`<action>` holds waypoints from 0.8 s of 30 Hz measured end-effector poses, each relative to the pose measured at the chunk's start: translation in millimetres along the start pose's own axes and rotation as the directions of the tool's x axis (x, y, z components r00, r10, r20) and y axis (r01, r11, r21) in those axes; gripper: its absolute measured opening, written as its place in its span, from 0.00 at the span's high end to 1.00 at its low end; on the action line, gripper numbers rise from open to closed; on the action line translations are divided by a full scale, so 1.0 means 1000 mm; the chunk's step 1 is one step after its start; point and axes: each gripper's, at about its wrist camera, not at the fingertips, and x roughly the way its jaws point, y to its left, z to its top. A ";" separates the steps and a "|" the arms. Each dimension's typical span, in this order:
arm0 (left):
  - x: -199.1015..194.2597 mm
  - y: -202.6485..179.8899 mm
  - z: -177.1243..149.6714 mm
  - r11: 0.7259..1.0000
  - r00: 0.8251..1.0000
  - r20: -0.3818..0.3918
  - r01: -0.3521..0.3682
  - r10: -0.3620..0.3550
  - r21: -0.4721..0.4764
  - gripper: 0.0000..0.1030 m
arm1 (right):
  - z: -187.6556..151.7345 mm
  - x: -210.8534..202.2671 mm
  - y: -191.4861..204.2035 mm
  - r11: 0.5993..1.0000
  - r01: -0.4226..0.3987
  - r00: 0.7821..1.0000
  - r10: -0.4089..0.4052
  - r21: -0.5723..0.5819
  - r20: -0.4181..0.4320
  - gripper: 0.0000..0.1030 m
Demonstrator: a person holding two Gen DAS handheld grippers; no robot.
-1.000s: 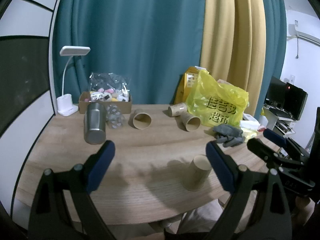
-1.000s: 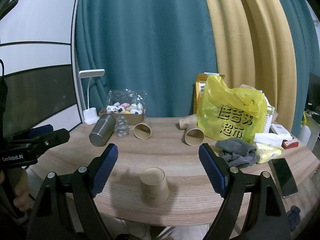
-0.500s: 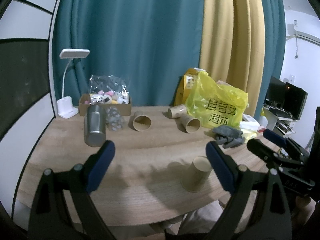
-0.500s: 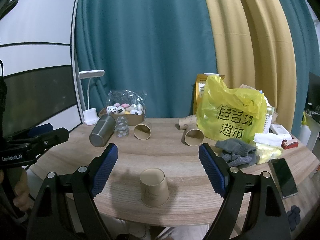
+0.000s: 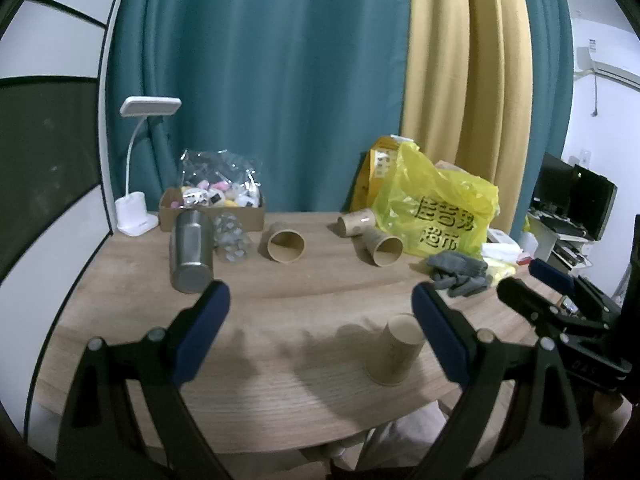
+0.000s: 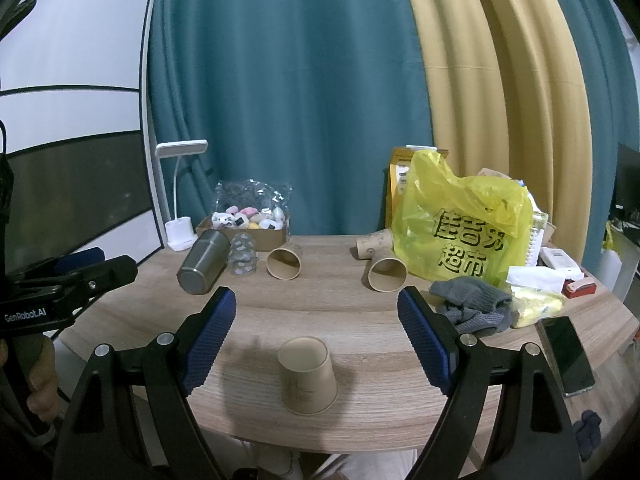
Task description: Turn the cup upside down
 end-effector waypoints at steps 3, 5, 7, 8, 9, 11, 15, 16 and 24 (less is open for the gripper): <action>0.000 0.001 0.001 1.000 1.000 0.002 -0.005 0.005 -0.003 0.09 | 0.000 0.000 0.000 1.000 -0.001 1.000 0.001 0.000 0.000 0.17; 0.000 0.002 0.001 1.000 1.000 0.002 -0.004 0.004 -0.002 0.09 | 0.000 0.000 0.000 1.000 -0.001 1.000 0.001 0.000 0.000 0.17; 0.000 0.001 0.001 1.000 1.000 0.004 -0.005 0.005 -0.001 0.09 | 0.000 0.000 0.000 1.000 0.001 1.000 -0.001 -0.001 0.001 0.17; -0.001 0.001 0.001 1.000 1.000 0.005 -0.004 0.004 0.002 0.09 | 0.000 0.000 0.000 1.000 0.000 1.000 0.000 0.001 0.001 0.17; 0.000 0.001 0.000 1.000 1.000 0.006 -0.004 0.004 0.005 0.09 | 0.000 0.000 0.000 1.000 0.001 1.000 -0.001 0.000 0.000 0.17; 0.000 0.001 0.000 1.000 1.000 0.005 -0.002 0.002 0.005 0.09 | 0.000 0.000 0.000 1.000 0.001 1.000 -0.001 0.000 -0.001 0.17; 0.000 0.002 0.001 1.000 1.000 0.005 0.000 0.000 0.004 0.09 | 0.000 0.000 0.000 1.000 0.001 1.000 -0.001 0.001 -0.001 0.17; 0.000 0.002 0.001 1.000 1.000 0.005 0.000 0.000 0.005 0.09 | 0.000 0.000 0.001 1.000 0.002 1.000 -0.002 0.001 0.000 0.17; 0.000 0.001 0.000 1.000 1.000 0.002 0.000 0.000 0.006 0.09 | 0.000 0.000 0.000 1.000 0.001 1.000 -0.001 0.001 0.000 0.17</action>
